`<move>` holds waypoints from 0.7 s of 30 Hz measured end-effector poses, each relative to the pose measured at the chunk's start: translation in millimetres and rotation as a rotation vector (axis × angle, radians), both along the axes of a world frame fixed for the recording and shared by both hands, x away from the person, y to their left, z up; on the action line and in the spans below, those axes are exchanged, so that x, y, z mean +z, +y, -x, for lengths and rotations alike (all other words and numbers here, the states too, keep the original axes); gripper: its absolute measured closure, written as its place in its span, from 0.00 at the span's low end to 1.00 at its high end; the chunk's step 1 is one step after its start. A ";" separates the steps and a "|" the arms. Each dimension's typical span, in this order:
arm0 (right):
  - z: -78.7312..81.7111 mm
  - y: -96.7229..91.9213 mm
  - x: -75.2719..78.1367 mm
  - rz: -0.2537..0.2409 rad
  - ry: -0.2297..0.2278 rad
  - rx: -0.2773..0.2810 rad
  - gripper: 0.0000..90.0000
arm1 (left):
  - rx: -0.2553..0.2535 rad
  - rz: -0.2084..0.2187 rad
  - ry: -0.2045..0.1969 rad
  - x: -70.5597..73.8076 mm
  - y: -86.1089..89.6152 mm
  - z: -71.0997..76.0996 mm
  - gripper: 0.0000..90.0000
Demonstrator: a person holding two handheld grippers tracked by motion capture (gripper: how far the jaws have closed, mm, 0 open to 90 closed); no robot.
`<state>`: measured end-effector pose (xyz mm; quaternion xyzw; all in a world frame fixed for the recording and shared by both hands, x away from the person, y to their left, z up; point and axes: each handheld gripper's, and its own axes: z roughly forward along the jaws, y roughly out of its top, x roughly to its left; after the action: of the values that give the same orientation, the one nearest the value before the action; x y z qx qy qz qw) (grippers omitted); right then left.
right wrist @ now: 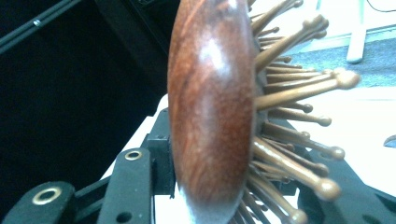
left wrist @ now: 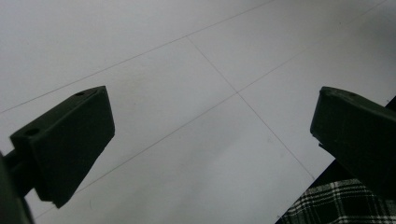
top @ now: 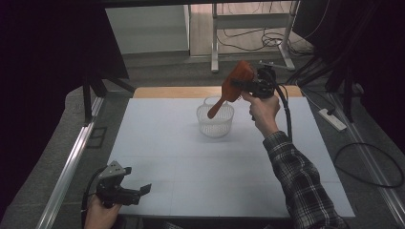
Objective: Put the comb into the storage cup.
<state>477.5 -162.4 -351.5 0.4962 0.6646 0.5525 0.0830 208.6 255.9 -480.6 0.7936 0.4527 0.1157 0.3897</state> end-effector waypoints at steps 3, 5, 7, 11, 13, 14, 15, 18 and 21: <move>-0.5 3.8 -3.3 0.016 -0.001 -0.002 0.60 | 0.001 0.000 0.003 -0.1 0.2 -0.2 0.00; -0.5 5.6 -4.9 0.025 -0.003 -0.004 0.60 | 0.005 0.003 0.003 -0.3 0.5 -0.3 0.00; -0.4 7.8 -7.5 0.029 -0.003 -0.003 0.60 | 0.004 0.004 0.006 -0.3 1.1 -0.6 0.00; -0.7 12.3 -13.7 0.046 0.000 -0.002 0.60 | 0.006 0.002 0.007 -0.4 0.7 -0.5 0.00; -0.3 14.6 -16.6 0.054 -0.003 -0.002 0.60 | 0.006 0.004 0.010 -0.5 0.9 -0.8 0.00; -0.3 15.6 -18.0 0.056 -0.003 -0.002 0.60 | 0.008 0.007 0.011 -0.6 1.0 -0.9 0.00; -0.4 16.3 -19.3 0.057 0.000 -0.002 0.60 | 0.010 0.009 0.012 -0.7 1.1 -1.0 0.00; -0.8 18.3 -24.0 0.072 0.000 -0.004 0.60 | 0.013 0.012 0.014 -0.7 2.0 -1.1 0.00; -0.7 19.8 -27.7 0.077 0.005 -0.006 0.60 | 0.014 0.019 0.015 -0.8 2.4 -1.3 0.00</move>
<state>478.3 -142.6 -379.2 0.4960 0.6840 0.5252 0.1020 209.8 258.3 -481.4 0.7875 0.4623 0.1083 0.3930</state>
